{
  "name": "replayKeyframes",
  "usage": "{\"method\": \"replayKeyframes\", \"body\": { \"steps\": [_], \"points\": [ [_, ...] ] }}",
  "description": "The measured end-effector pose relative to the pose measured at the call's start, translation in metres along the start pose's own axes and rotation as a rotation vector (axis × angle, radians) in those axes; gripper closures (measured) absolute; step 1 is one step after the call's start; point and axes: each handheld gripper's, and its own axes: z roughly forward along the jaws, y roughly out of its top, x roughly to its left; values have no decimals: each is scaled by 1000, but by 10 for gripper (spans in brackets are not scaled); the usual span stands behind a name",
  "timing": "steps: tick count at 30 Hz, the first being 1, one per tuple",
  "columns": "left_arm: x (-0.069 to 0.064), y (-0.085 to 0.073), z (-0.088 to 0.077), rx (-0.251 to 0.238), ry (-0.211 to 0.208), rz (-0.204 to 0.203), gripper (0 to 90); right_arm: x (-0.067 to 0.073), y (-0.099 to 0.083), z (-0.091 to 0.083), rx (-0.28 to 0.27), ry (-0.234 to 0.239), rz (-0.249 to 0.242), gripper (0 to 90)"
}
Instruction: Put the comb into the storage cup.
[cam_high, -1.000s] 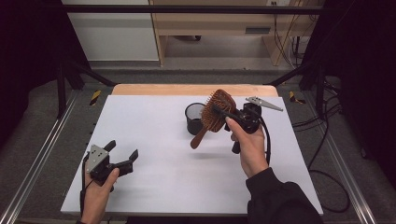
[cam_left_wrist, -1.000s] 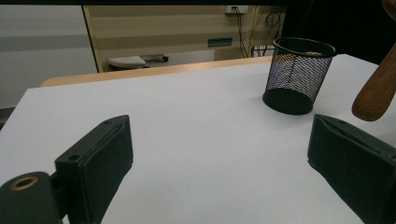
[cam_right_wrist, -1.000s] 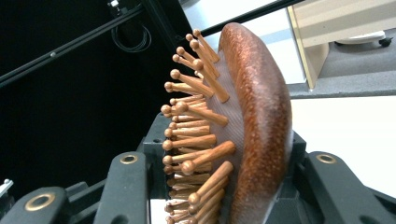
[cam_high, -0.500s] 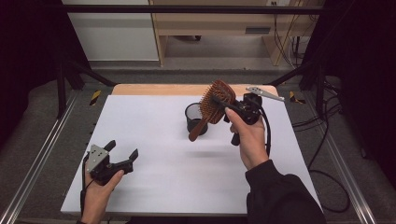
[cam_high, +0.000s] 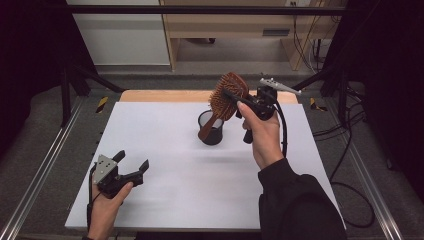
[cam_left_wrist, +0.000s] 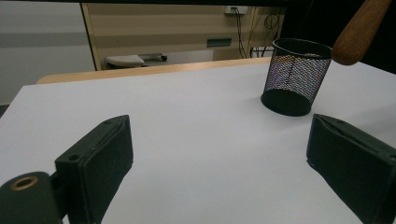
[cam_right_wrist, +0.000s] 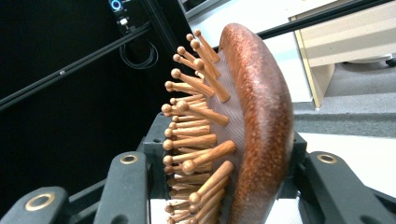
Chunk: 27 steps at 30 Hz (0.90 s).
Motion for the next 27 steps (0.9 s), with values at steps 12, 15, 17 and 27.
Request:
{"method": "replayKeyframes", "body": {
  "steps": [12,15,17,27],
  "points": [
    [0,0,0,1,1,-3,70,-2,17,17,-25,-10,10,522],
    [1,0,1,0,1,-5,69,-4,20,22,-28,-27,14,521],
    [1,0,1,-1,1,-6,68,-6,21,25,-36,-36,18,521],
    [1,0,1,1,-4,-3,66,-10,32,35,-58,-75,19,520]
  ]
}}
